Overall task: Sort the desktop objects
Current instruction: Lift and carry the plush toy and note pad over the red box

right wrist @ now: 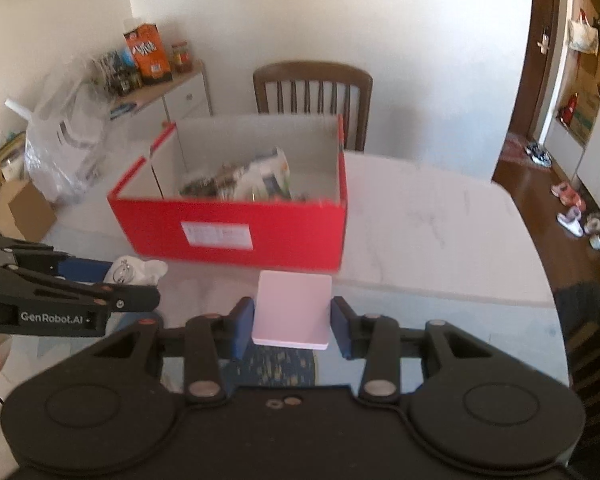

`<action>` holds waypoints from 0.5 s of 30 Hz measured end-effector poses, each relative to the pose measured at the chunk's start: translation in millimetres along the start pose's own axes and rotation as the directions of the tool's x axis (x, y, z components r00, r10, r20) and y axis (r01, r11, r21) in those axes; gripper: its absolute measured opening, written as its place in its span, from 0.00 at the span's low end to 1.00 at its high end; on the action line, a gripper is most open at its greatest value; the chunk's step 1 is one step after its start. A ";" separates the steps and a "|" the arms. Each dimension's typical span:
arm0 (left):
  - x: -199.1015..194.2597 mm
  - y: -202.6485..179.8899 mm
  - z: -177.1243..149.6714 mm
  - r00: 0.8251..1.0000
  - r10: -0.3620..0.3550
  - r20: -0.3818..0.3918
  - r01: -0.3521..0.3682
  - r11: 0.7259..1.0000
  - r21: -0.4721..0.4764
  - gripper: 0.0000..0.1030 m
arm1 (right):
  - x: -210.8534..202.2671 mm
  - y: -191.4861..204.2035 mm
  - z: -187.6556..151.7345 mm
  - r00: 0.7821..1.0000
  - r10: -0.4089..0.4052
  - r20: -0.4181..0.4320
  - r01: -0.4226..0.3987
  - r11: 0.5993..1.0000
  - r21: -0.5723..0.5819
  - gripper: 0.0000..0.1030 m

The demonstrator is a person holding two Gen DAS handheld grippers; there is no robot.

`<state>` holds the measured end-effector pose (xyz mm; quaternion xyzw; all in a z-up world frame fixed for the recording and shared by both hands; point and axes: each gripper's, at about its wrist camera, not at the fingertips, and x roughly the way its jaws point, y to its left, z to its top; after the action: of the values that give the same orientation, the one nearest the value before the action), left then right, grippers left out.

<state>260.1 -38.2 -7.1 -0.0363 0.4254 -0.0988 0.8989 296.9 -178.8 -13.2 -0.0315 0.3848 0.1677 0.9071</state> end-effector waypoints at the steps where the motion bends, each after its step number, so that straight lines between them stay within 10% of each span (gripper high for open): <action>1: -2.1 3.8 4.2 1.000 0.005 0.008 -0.005 1.000 -0.005 0.51 | 0.5 0.3 4.4 1.000 0.005 0.006 -0.005 1.000 -0.003 0.39; 15: 5.0 39.0 91.2 0.991 0.085 0.099 -0.088 0.996 0.023 0.51 | 38.8 9.7 91.5 0.997 0.020 0.079 -0.015 0.997 -0.072 0.39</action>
<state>339.4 -2.8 41.3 -0.0105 0.3804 -0.0636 0.9226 381.8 -141.8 24.2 -0.0538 0.3423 0.1904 0.9185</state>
